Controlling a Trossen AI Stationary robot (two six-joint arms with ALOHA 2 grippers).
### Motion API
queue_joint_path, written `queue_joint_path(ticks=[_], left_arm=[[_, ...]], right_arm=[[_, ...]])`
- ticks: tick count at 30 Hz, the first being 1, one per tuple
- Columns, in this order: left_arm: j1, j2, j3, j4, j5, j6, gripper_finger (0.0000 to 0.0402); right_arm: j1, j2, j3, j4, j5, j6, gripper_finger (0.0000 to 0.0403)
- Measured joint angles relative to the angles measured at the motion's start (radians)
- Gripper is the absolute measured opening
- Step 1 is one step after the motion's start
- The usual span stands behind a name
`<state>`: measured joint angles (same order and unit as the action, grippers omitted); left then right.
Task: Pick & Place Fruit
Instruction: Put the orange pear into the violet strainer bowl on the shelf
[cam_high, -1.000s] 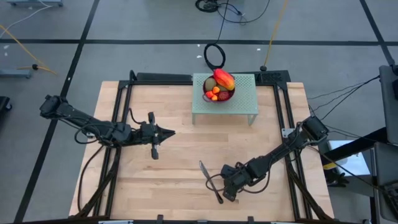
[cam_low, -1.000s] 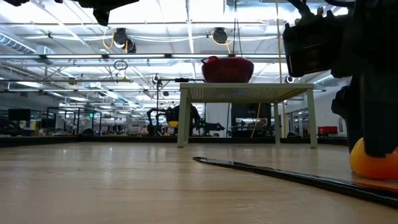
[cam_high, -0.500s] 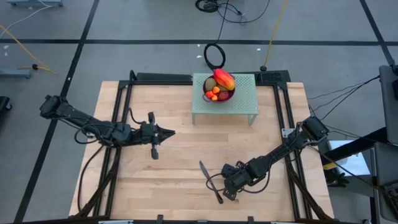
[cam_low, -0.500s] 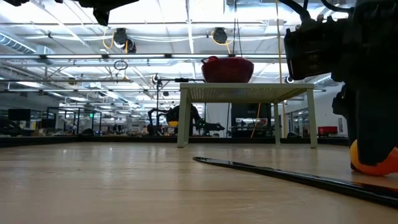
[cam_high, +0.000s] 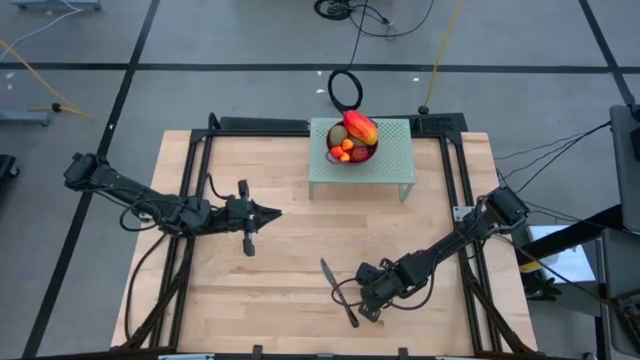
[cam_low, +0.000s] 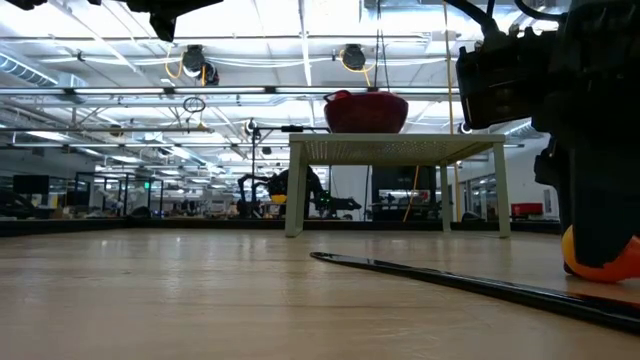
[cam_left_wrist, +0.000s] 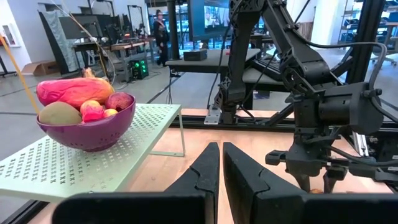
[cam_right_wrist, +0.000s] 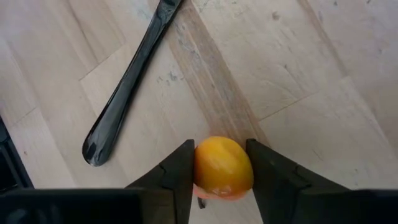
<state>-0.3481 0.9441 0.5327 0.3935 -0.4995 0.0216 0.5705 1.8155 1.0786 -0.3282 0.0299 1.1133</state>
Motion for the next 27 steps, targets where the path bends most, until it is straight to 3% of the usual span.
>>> queue_joint_path(ticks=[8,18,27], left_arm=[[0.0,0.0,0.0,0.0,0.0,0.0,0.0021],[0.0,0.0,0.0,0.0,0.0,0.0,0.0021],[0.0,0.0,0.0,0.0,0.0,0.0,0.0021]], right_arm=[[-0.013,-0.088,-0.001,0.017,0.027,-0.004,0.0124],[-0.039,-0.246,-0.001,0.018,0.175,-0.036,0.0124],[-0.076,-0.384,0.0,0.12,0.3,-0.146,0.0123]])
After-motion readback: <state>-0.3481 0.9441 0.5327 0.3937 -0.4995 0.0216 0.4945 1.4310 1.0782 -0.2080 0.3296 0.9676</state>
